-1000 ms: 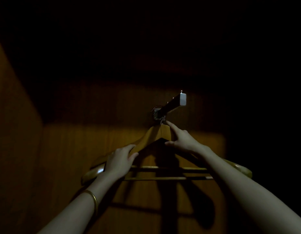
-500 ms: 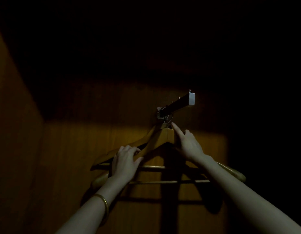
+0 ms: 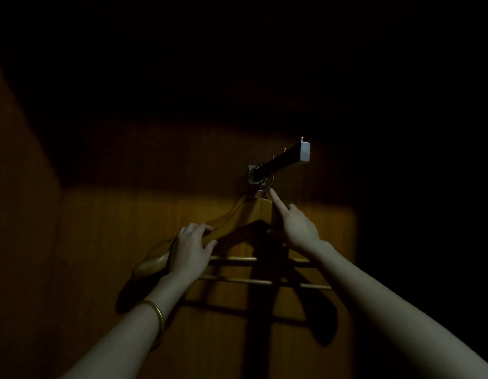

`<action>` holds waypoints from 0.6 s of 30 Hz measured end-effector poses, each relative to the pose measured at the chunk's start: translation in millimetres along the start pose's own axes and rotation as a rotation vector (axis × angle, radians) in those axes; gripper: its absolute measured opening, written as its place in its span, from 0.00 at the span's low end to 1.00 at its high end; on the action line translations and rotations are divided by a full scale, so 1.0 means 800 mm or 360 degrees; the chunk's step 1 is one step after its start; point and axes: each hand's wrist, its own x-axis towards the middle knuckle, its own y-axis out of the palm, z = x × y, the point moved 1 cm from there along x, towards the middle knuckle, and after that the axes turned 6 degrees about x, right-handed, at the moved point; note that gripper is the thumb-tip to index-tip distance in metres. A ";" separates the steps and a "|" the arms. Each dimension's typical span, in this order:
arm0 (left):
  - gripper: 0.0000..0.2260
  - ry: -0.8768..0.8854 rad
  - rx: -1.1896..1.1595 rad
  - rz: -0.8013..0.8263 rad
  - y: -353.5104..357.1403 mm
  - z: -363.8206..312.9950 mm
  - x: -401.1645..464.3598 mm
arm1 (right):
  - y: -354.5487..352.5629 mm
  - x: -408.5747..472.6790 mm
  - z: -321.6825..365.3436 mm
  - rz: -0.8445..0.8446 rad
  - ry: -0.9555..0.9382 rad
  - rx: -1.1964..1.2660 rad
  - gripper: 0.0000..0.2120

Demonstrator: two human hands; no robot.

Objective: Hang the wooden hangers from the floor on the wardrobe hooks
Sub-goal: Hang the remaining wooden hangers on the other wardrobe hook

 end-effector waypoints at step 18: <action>0.14 0.0086 0.0050 0.0036 -0.020 -0.006 -0.026 | 0.003 -0.044 0.015 -0.0020 -0.0035 0.0021 0.42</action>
